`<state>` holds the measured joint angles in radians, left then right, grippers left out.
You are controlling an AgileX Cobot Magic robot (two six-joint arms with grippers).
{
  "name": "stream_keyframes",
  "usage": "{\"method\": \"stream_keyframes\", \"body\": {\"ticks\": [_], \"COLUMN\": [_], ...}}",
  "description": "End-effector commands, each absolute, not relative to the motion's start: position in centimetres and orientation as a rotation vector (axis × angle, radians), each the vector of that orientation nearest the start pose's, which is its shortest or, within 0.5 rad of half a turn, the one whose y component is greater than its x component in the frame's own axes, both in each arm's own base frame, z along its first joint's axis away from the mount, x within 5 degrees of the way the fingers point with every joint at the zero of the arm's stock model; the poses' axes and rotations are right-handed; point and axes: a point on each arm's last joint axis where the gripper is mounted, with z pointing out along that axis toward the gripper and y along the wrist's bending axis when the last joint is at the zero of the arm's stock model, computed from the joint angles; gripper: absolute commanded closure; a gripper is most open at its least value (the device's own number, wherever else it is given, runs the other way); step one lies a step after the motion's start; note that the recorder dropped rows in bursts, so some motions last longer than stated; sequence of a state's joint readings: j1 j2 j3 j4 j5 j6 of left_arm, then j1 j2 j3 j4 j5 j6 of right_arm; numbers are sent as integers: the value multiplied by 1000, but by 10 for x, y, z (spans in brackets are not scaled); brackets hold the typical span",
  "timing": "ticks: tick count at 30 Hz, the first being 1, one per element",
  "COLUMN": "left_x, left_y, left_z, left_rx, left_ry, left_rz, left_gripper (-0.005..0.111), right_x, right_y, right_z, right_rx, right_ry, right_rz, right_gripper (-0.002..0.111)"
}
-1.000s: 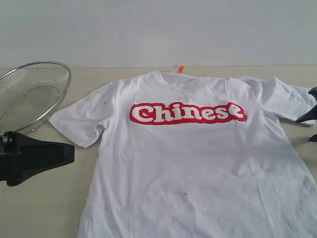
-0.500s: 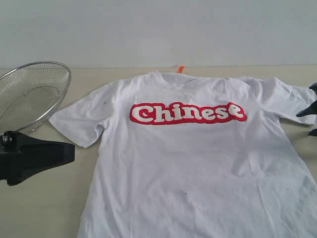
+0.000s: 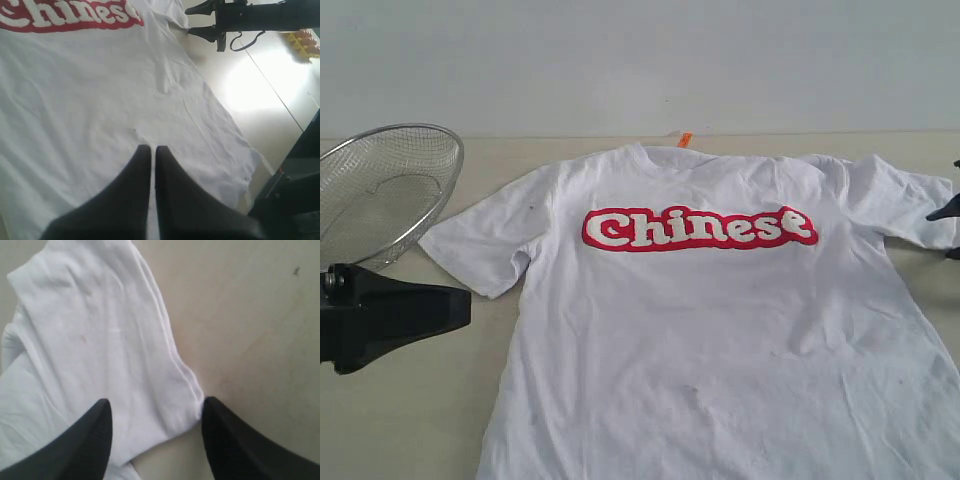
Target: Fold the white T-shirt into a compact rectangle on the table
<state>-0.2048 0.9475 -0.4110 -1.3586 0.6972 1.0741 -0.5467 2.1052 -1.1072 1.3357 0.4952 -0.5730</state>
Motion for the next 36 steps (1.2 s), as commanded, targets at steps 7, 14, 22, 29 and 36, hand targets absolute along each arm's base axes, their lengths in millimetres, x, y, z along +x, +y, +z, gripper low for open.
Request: {"method": "stream_keyframes", "body": {"ticks": [7,14,22,29,36], "left_x": [145,145,145,145,145], "left_y": [-90,-90,-90,-90,-90], "left_z": [245,245,245,245,245], "left_rx": [378,378,380,382,382], "left_ry": [2168,2168,2161,2161,2161], "left_rz": [-1001,-1001,-999,-1001,-1001], "left_gripper": [102,102,102,102,102], "right_x": [352,353,352,349,350], "right_y": [-170,-168,-166,-166,-167], "right_z": [57,58,58,38,38], "right_rx": [1310,1220,1184,1245,1254], "right_ry": [2289,2324,2343,2360,2350], "right_rz": [593,595,626,606,599], "right_gripper": [56,79,51,87,108]}}
